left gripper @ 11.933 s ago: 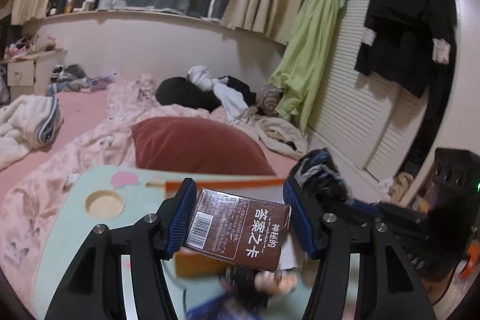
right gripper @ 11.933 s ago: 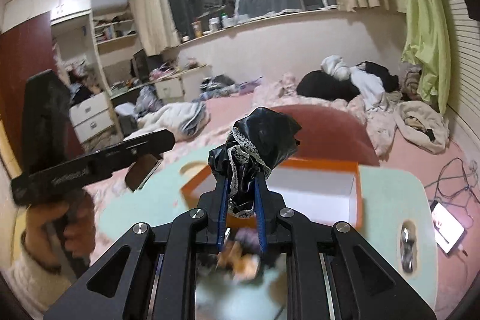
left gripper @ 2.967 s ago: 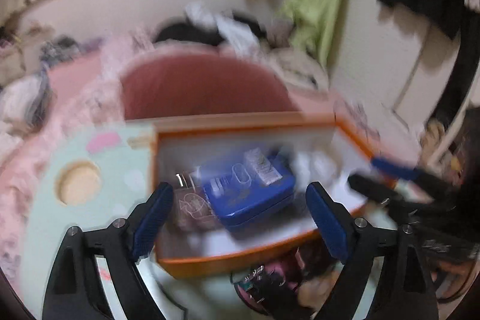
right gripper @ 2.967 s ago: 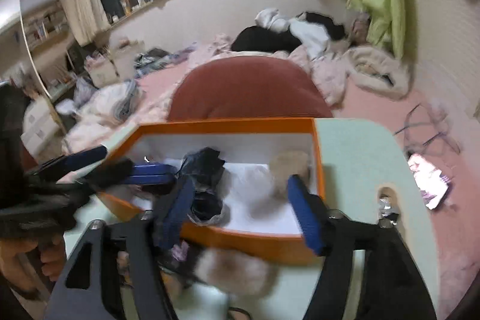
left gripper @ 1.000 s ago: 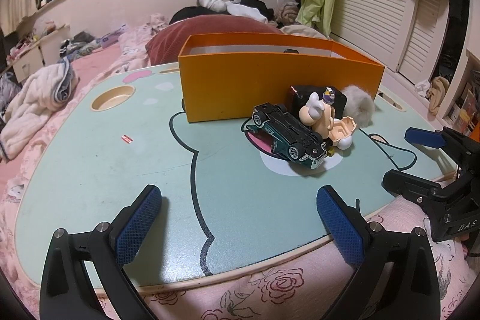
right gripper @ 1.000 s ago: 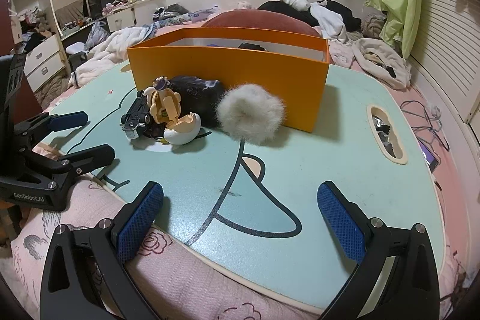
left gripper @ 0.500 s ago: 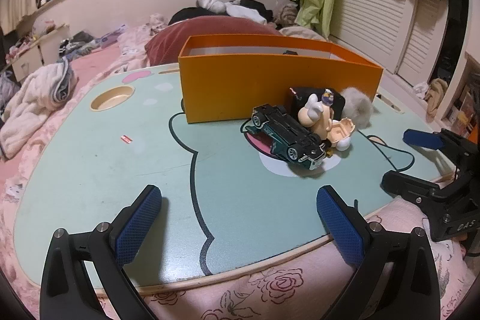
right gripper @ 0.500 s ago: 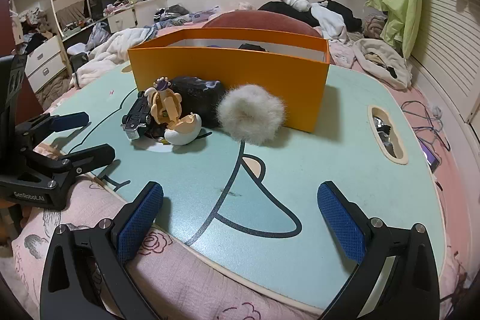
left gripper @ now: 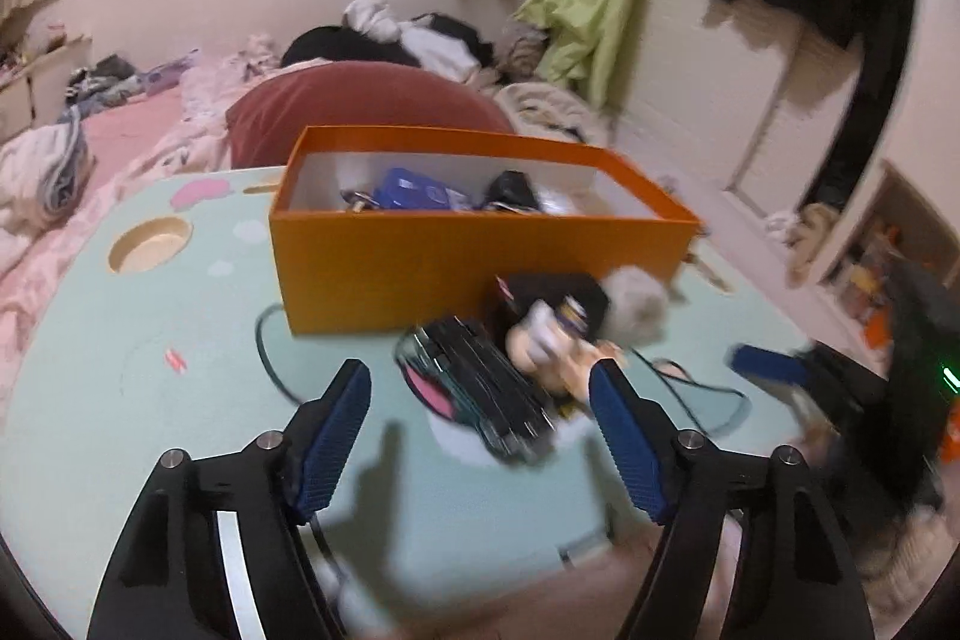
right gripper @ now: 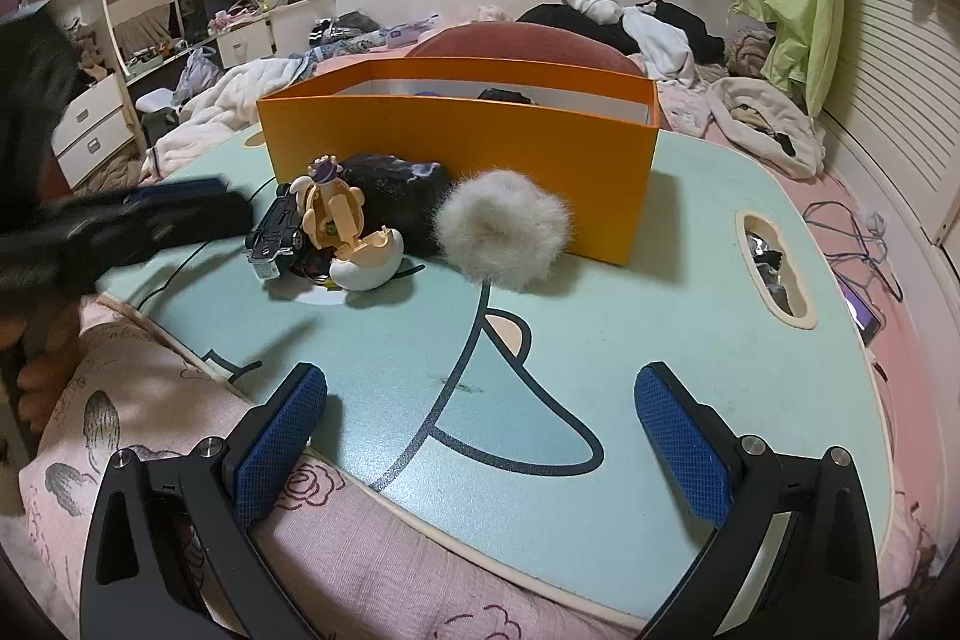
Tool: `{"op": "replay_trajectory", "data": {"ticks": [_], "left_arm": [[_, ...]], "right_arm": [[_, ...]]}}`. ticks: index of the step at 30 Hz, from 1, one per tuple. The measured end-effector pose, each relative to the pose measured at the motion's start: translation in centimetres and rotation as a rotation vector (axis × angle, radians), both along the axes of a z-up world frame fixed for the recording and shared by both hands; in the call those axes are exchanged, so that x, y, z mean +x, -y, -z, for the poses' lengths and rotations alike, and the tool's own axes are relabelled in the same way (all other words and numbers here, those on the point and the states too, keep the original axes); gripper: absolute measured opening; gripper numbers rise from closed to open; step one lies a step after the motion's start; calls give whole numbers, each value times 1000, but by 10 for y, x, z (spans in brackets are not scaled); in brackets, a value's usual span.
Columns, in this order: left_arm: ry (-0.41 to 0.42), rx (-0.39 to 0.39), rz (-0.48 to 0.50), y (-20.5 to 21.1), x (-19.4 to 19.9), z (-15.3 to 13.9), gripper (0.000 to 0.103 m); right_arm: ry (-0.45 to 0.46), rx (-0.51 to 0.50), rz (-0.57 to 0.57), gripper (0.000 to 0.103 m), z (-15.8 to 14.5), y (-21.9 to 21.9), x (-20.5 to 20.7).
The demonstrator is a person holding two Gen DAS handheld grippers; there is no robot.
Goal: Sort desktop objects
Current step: 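Grasp the green toy car on the table with the left tool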
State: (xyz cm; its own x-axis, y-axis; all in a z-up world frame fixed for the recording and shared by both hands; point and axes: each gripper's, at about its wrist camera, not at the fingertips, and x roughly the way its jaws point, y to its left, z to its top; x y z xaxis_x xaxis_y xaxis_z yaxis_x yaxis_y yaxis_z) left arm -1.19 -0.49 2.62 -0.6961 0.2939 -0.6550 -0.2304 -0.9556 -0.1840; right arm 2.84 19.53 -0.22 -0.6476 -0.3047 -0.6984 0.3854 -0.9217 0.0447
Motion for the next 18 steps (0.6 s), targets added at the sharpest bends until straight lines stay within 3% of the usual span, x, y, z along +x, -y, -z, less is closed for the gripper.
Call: {"op": "replay_trajectory", "data": {"ticks": [4,7,8,9,11,18], "left_arm": [[78,-33,-18,-7,-29,8,62],[125,-85,20,-19,-33,22,57],[115,-122,33,-25,-31,22,49],[102,-152,47,-31,-28,22,31],[90,-168,55,-34,-24,22,24],[16,-77,62,-14,10,13,24]], "right_arm": [[0,-5,-5,102,-1,0,-1],[-1,-8,-5,102,-2,0,0],[-1,-8,-5,102,-2,1,1],[-2,-8,-5,102,-2,1,1],[-1,-9,-5,102,-2,1,1],[-2,-12,-4,102,-2,2,3]]}}
